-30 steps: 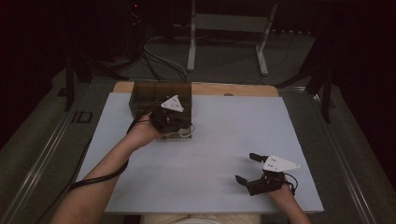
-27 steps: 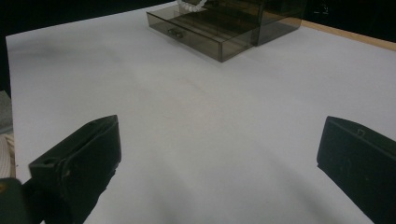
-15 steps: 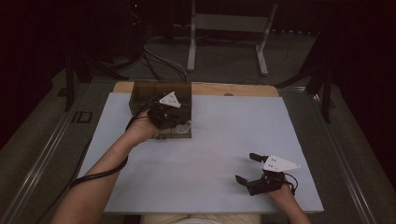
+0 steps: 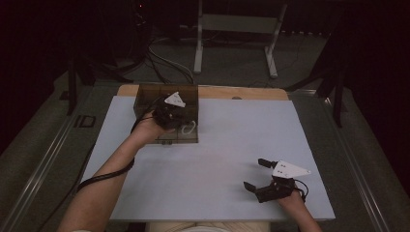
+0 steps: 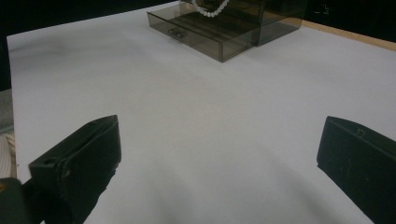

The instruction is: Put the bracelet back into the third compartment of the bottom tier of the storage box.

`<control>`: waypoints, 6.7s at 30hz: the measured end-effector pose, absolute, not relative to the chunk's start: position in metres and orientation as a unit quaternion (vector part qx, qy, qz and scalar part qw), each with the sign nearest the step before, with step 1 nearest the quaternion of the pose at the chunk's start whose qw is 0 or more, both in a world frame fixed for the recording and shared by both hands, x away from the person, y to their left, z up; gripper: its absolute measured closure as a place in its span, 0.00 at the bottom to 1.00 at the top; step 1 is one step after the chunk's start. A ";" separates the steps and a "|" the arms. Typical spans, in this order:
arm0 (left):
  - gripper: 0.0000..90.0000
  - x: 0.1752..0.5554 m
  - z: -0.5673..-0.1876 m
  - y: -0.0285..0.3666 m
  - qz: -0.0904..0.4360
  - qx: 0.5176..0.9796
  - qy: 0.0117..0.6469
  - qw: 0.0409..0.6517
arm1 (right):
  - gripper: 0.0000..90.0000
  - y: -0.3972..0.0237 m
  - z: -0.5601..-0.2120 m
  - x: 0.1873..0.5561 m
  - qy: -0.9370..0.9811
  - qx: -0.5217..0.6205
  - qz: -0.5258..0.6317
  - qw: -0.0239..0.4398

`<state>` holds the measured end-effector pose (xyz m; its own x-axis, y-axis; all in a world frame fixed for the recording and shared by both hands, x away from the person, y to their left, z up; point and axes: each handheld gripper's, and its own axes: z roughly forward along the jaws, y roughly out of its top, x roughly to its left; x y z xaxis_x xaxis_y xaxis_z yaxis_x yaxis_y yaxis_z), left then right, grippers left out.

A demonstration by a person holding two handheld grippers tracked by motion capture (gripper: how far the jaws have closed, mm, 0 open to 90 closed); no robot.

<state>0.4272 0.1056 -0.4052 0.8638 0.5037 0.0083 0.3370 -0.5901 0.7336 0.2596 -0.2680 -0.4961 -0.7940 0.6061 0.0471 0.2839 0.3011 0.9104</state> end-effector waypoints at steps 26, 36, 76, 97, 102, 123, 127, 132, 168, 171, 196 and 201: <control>0.97 0.446 -0.451 0.103 0.091 0.885 0.270 0.368 | 0.00 -0.267 -0.497 0.259 0.795 0.278 0.517 0.153; 0.96 0.453 -0.468 0.103 0.093 0.883 0.288 0.360 | 0.00 -0.267 -0.496 0.259 0.795 0.277 0.517 0.154; 0.51 0.441 -0.456 0.111 0.130 0.870 0.327 0.345 | 0.00 -0.267 -0.497 0.259 0.796 0.279 0.516 0.153; 0.09 0.423 -0.440 0.122 0.102 0.867 0.339 0.351 | 0.00 -0.267 -0.496 0.259 0.795 0.277 0.517 0.154; 0.03 0.415 -0.439 0.126 0.109 0.867 0.335 0.353 | 0.00 -0.267 -0.496 0.259 0.795 0.277 0.517 0.154; 0.03 0.390 -0.435 0.156 0.141 0.849 0.365 0.354 | 0.00 -0.267 -0.497 0.259 0.796 0.278 0.516 0.153; 0.03 0.383 -0.435 0.157 0.152 0.848 0.362 0.356 | 0.00 -0.266 -0.497 0.259 0.795 0.278 0.516 0.153; 0.03 0.376 -0.441 0.160 0.155 0.846 0.367 0.354 | 0.00 -0.266 -0.496 0.259 0.795 0.278 0.517 0.152; 0.03 0.335 -0.482 0.168 0.190 0.819 0.425 0.334 | 0.00 -0.267 -0.496 0.259 0.795 0.278 0.517 0.151; 0.03 0.336 -0.487 0.168 0.179 0.816 0.435 0.336 | 0.00 -0.267 -0.496 0.259 0.795 0.278 0.517 0.151; 0.03 0.332 -0.501 0.174 0.180 0.807 0.467 0.315 | 0.00 -0.267 -0.496 0.259 0.796 0.276 0.517 0.154; 0.03 0.332 -0.501 0.173 0.178 0.807 0.467 0.313 | 0.00 -0.267 -0.496 0.259 0.795 0.276 0.518 0.153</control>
